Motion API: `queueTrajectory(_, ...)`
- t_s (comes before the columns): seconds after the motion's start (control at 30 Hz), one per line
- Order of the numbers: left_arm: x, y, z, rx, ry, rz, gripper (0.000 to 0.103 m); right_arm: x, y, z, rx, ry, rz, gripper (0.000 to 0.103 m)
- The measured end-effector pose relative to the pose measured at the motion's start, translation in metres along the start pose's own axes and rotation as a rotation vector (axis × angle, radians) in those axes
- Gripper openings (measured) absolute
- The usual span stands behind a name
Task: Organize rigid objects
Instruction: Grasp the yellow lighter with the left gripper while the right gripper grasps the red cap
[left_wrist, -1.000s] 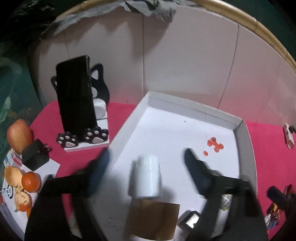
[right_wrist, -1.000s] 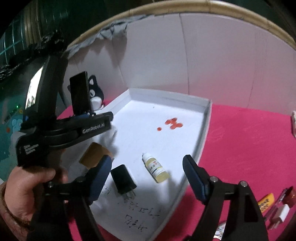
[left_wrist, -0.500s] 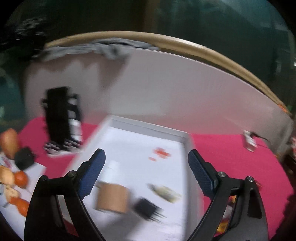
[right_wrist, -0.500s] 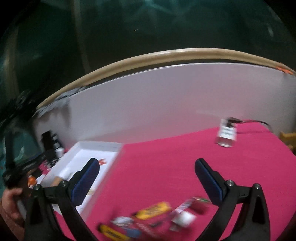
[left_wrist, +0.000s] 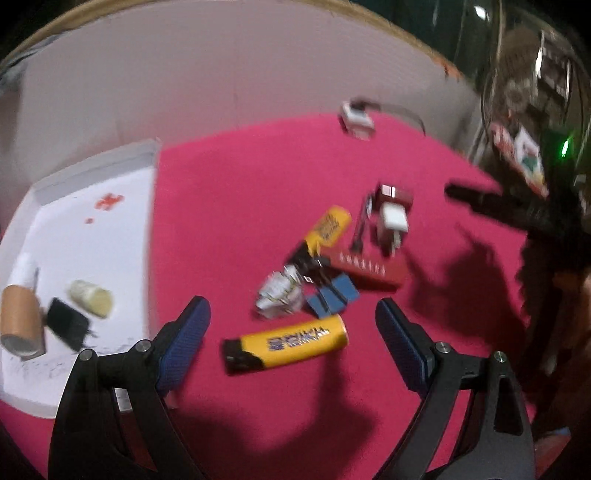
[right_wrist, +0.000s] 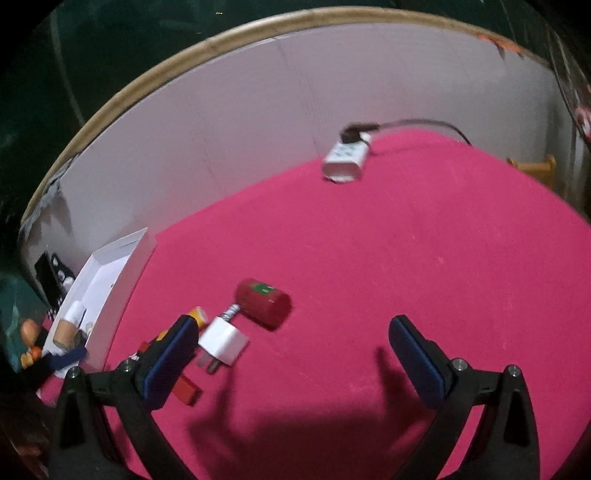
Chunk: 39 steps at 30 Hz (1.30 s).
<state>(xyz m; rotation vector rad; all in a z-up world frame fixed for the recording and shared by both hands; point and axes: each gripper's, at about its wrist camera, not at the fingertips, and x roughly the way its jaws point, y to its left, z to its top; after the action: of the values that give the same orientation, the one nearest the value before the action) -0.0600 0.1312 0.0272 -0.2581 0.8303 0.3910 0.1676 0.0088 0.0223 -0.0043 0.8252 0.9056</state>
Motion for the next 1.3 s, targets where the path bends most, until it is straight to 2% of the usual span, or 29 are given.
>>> queueTrajectory(0.1,0.020,-0.003,-0.001,0.017,0.054,0.026,0.092,0.000,-0.003,0.003,-0.015,-0.001,-0.004,0.103)
queueTrajectory(0.17,0.025,-0.006,-0.002,0.048,0.063,0.049,0.092,0.002,0.001,0.007,-0.059,-0.002,-0.007,0.103)
queueTrajectory(0.33,0.023,-0.013,-0.010,0.093,0.088,0.038,0.092,0.029,0.023,0.019,-0.250,0.045,-0.028,0.101)
queueTrajectory(0.37,0.020,-0.014,-0.012,0.105,0.093,0.031,0.091,0.036,0.029,0.021,-0.285,0.058,-0.020,0.099)
queueTrajectory(0.47,0.010,-0.012,-0.023,0.130,0.100,0.015,0.086,0.060,0.040,0.021,-0.340,0.117,-0.004,0.082)
queueTrajectory(0.53,0.002,-0.015,-0.029,0.162,0.110,-0.020,0.076,0.072,0.045,0.019,-0.358,0.160,0.028,0.065)
queueTrajectory(0.6,-0.006,-0.016,-0.034,0.158,0.121,-0.070,0.076,0.080,0.050,0.016,-0.382,0.187,0.052,0.054)
queueTrajectory(0.63,-0.009,-0.018,-0.034,0.167,0.111,-0.060,0.076,0.080,0.051,0.016,-0.385,0.186,0.064,0.047)
queueTrajectory(0.67,-0.011,-0.018,-0.034,0.189,0.092,-0.023,0.076,0.079,0.052,0.016,-0.390,0.188,0.075,0.044)
queueTrajectory(0.73,-0.009,-0.015,-0.033,0.187,0.091,0.002,0.076,0.076,0.052,0.013,-0.392,0.189,0.080,0.044)
queueTrajectory(0.8,-0.003,-0.012,-0.030,0.170,0.106,-0.022,0.076,0.071,0.049,0.009,-0.382,0.192,0.088,0.044)
queueTrajectory(0.87,0.006,-0.014,-0.032,0.200,0.130,-0.017,0.076,0.063,0.045,0.004,-0.364,0.191,0.096,0.044)
queueTrajectory(0.9,0.004,-0.013,-0.032,0.198,0.118,-0.024,0.074,0.059,0.042,0.001,-0.352,0.190,0.100,0.043)
queueTrajectory(0.93,0.003,-0.013,-0.033,0.195,0.119,-0.035,0.064,0.055,0.038,0.000,-0.338,0.187,0.102,0.043)
queueTrajectory(1.0,-0.004,-0.015,-0.037,0.199,0.104,-0.052,0.030,0.043,0.030,-0.006,-0.305,0.175,0.111,0.042)
queueTrajectory(1.03,-0.007,-0.017,-0.038,0.208,0.102,-0.047,0.024,0.037,0.027,-0.008,-0.290,0.165,0.119,0.033)
queueTrajectory(1.13,-0.009,-0.024,-0.042,0.216,0.081,-0.019,0.024,0.020,0.019,-0.011,-0.234,0.136,0.132,0.031)
queueTrajectory(1.3,-0.018,-0.022,-0.044,0.152,0.055,-0.041,0.023,-0.006,0.012,-0.012,-0.188,0.084,0.149,0.029)
